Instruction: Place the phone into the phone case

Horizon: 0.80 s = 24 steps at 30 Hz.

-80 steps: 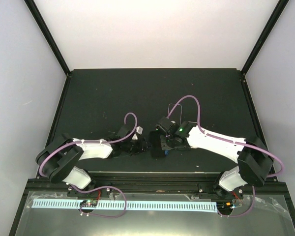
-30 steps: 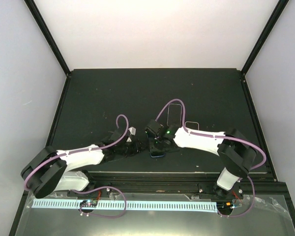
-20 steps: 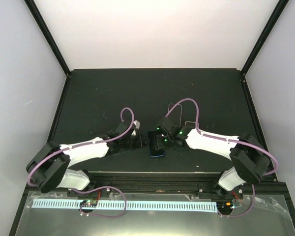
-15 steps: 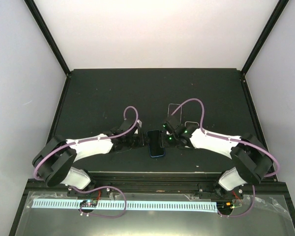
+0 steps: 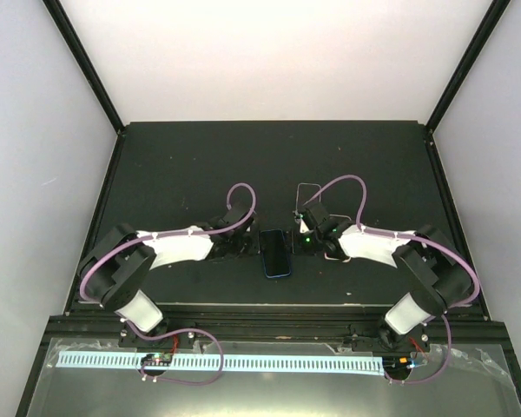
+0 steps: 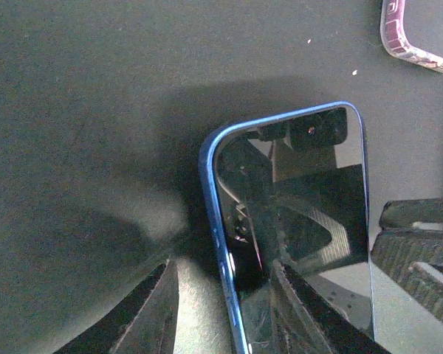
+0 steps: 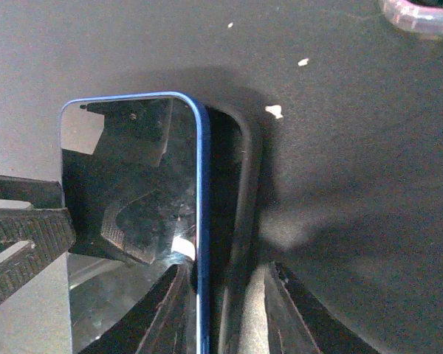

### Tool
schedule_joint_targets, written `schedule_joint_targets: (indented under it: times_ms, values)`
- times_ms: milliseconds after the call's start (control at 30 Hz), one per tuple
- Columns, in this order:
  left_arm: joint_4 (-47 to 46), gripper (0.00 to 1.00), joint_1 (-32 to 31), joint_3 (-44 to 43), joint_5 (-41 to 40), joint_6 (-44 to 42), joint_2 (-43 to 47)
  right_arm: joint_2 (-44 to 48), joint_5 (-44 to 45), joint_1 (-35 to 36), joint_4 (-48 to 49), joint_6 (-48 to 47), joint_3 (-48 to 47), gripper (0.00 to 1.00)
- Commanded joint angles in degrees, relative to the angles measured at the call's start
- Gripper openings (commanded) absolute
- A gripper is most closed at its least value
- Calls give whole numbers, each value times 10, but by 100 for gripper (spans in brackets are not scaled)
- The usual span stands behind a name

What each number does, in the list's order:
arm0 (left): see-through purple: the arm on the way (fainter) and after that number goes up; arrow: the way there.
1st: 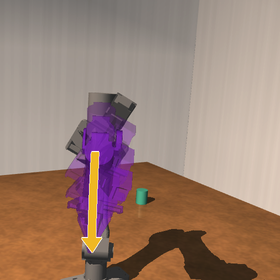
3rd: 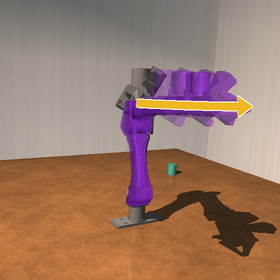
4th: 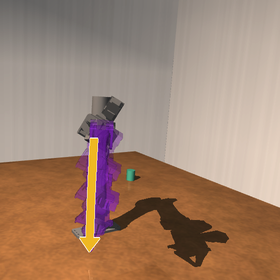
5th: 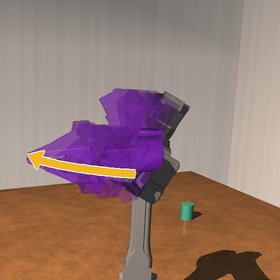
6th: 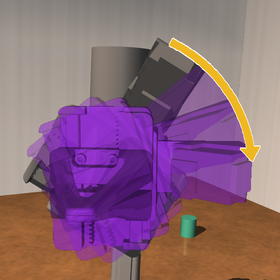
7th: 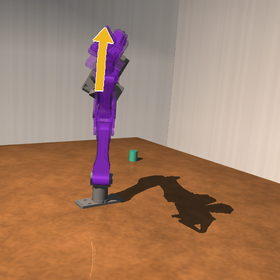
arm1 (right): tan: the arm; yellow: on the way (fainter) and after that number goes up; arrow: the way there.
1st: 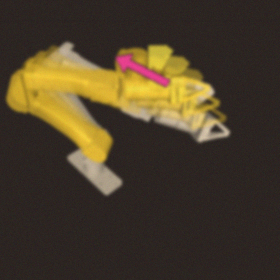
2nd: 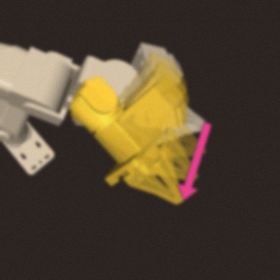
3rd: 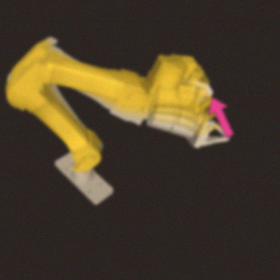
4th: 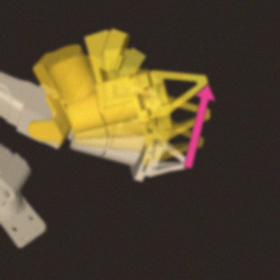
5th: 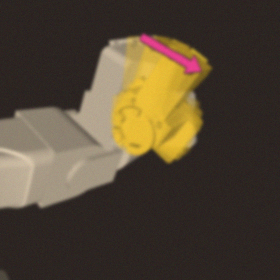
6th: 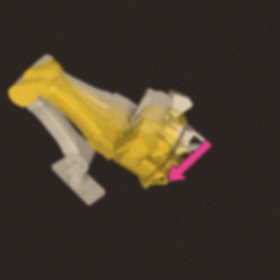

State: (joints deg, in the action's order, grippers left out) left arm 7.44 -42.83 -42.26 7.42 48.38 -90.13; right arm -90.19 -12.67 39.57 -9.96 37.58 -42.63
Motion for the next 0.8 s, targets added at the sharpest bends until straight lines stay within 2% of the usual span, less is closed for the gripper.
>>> schedule_joint_targets:
  times_ms: [0, 133, 233, 367, 433, 600, 767]
  values:
    - [3, 34, -3, -39, 5, -7, -23, -20, -43, -9, 55, -9, 14, 28]
    - [2, 20, -6, -59, 15, -10, -37, -35, -51, -8, 78, -12, 21, 20]
    - [0, 15, -14, -62, 21, -6, -43, -43, -55, -9, 87, -18, 27, 18]
    - [-3, 14, -32, -67, 24, 4, -67, -42, -62, -9, 110, -18, 38, 18]
    - [5, 15, -39, -79, 30, 5, -82, -35, -62, -9, 112, -20, 40, 21]
    - [65, 15, -52, -114, 13, -5, -105, -21, -67, -15, 135, -19, 54, 29]
    - [94, 17, -51, -109, -4, 2, -98, -22, -101, -25, 163, -5, 68, 30]
